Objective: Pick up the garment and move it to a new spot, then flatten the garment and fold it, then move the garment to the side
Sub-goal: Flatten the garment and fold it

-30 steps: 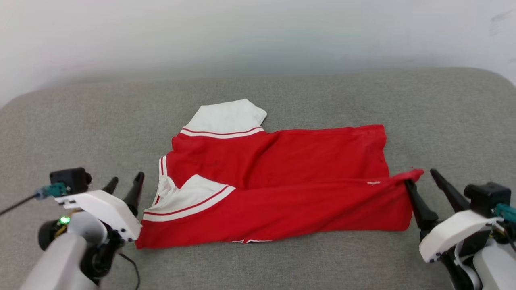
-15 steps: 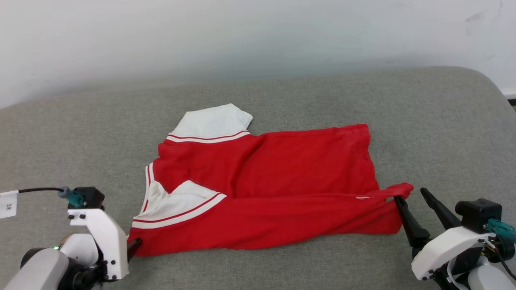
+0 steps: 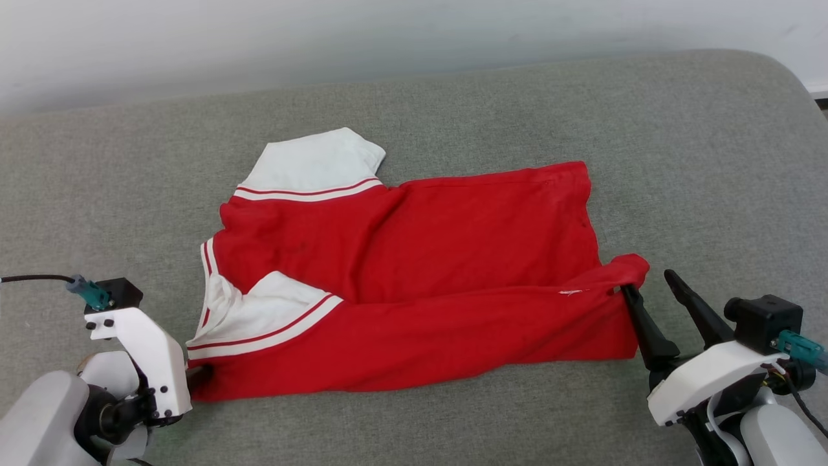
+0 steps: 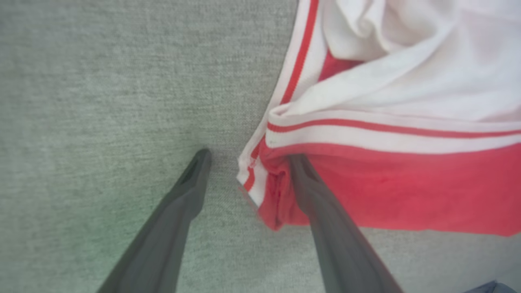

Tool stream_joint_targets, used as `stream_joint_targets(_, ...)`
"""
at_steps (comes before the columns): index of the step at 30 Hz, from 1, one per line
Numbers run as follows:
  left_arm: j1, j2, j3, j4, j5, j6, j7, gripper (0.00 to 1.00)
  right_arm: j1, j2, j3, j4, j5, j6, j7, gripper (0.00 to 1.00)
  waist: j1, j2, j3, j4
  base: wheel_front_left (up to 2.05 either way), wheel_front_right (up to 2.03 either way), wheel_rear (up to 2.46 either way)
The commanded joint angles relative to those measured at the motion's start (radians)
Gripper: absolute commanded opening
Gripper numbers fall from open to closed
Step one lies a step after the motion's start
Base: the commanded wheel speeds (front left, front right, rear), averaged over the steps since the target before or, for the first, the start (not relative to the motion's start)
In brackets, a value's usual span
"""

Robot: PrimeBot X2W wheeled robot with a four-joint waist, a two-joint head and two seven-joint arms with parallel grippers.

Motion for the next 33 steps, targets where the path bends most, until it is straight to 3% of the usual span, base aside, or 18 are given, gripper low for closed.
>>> stream_joint_targets(1, 0.064, -0.099, -0.054, 0.049, -0.019, -0.016, 0.000, 0.00, -0.010, 0.002, -0.004, -0.004, -0.001, -0.001, -0.001, 1.00, 0.0003, -0.0001, 0.001, 0.003, 0.00, 0.00, 0.00)
stream_joint_targets(7, 0.069, -0.116, -0.005, 0.005, 0.018, -0.028, -0.198, 0.00, 0.025, -0.016, -0.033, 0.010, 0.032, -0.001, 0.064, 1.00, 0.0003, -0.0001, -0.039, 0.039, 0.00, 0.00, 0.00)
stream_joint_targets(14, 0.077, -0.115, 0.023, -0.112, 0.081, -0.006, -0.367, 0.00, 0.051, -0.061, -0.092, 0.023, 0.097, -0.001, 0.339, 1.00, 0.0003, -0.0001, -0.084, 0.115, 0.00, 0.00, 0.00)
stream_joint_targets(23, 0.095, -0.141, -0.015, -0.277, 0.131, 0.038, -0.390, 0.00, 0.067, -0.085, -0.179, -0.072, 0.115, -0.001, 0.827, 1.00, 0.0003, -0.0001, -0.075, 0.195, 0.00, 0.00, 0.00)
stream_joint_targets(29, 0.084, -0.149, -0.026, -0.321, 0.148, 0.052, -0.401, 0.00, 0.051, -0.040, -0.205, -0.100, 0.095, -0.001, 0.926, 1.00, 0.0003, -0.0001, -0.037, 0.221, 0.00, 0.00, 0.00)
stream_joint_targets(33, 0.073, -0.157, -0.033, -0.318, 0.152, 0.044, -0.410, 0.00, 0.056, 0.008, -0.187, -0.027, 0.108, -0.001, 0.960, 1.00, 0.0003, -0.0001, -0.016, 0.233, 0.00, 0.00, 0.00)
